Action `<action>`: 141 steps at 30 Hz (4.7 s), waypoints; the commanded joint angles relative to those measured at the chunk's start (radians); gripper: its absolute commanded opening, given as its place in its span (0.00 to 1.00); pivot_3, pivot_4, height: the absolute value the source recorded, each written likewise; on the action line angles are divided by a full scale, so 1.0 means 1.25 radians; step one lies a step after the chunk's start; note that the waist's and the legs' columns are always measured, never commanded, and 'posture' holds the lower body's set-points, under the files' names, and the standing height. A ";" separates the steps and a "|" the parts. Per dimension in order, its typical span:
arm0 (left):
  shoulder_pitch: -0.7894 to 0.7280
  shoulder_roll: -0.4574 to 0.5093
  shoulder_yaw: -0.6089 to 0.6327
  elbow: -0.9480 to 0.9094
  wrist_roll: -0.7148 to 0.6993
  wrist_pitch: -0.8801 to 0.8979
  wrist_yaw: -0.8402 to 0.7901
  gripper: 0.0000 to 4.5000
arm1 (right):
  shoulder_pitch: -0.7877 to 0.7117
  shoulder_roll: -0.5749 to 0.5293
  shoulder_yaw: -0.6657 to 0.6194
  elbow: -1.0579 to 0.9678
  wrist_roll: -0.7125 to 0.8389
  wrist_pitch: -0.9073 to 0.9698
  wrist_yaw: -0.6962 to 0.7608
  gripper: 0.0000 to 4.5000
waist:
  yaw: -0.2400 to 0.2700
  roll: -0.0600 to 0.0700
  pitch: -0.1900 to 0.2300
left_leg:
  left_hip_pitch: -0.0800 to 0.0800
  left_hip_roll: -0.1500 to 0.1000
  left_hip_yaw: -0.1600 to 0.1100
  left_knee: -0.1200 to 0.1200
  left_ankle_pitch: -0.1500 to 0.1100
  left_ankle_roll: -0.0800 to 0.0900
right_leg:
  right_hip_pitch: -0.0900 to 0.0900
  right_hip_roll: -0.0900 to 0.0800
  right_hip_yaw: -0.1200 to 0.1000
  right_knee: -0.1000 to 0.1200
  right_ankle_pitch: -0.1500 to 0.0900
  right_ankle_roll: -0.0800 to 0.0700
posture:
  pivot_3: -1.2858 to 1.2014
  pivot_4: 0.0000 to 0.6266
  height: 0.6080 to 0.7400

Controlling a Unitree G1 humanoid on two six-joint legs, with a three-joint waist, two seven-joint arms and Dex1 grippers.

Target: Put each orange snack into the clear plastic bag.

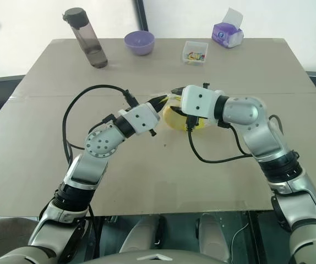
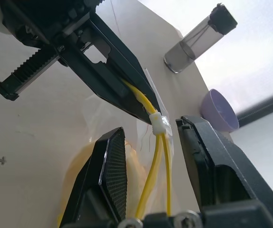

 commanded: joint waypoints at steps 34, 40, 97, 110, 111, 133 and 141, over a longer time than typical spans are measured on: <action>0.016 0.040 0.091 -0.006 0.112 0.217 0.154 0.00 | 0.017 -0.036 -0.055 0.001 -0.043 0.089 -0.055 0.01 | 0.000 0.000 0.000 | 0.000 0.000 0.000 0.000 0.000 0.000 | 0.000 0.000 0.000 0.000 0.000 0.000 | 0.52 0.24 1.00; 0.003 0.046 0.111 0.016 0.143 0.262 0.219 0.00 | 0.024 -0.053 -0.055 -0.001 -0.040 0.095 -0.054 0.01 | -0.001 0.000 0.000 | 0.000 0.000 0.000 0.000 0.000 0.000 | 0.000 0.000 0.000 0.000 0.000 0.000 | 0.52 0.24 1.00; 0.002 -0.004 0.009 -0.001 0.067 0.041 0.088 0.00 | 0.036 0.015 -0.032 -0.076 -0.016 0.111 -0.024 0.23 | 0.000 0.000 0.000 | -0.001 0.000 0.001 0.000 0.000 0.000 | -0.002 0.000 0.001 0.001 0.000 0.000 | 0.52 0.24 1.00; 0.006 -0.002 0.011 0.006 0.068 0.039 0.089 0.00 | 0.036 0.019 -0.036 -0.073 -0.018 0.111 -0.030 0.20 | 0.000 0.000 0.000 | -0.001 0.000 0.001 0.000 0.000 0.000 | -0.002 0.000 0.001 0.001 0.000 0.000 | 0.52 0.24 1.00; 0.006 -0.002 0.011 0.006 0.067 0.039 0.090 0.00 | 0.037 0.019 -0.036 -0.073 -0.018 0.111 -0.031 0.11 | 0.000 0.000 0.000 | -0.001 0.000 0.001 0.000 0.000 0.000 | -0.002 0.000 0.001 0.001 0.000 0.000 | 0.52 0.24 1.00; 0.003 0.021 0.050 0.022 0.143 0.089 0.154 0.00 | 0.048 -0.015 -0.049 -0.032 -0.059 0.124 -0.047 0.01 | 0.000 0.000 0.000 | -0.001 0.000 0.001 0.000 0.000 0.000 | -0.002 0.000 0.001 0.001 0.000 0.000 | 0.52 0.24 1.00; -0.002 0.035 0.052 0.022 0.167 0.079 0.186 0.00 | 0.060 -0.055 -0.076 -0.015 -0.046 0.144 -0.048 0.01 | 0.000 0.000 0.000 | -0.001 0.000 0.001 0.000 0.000 0.000 | -0.002 0.000 0.001 0.001 0.000 0.000 | 0.52 0.24 1.00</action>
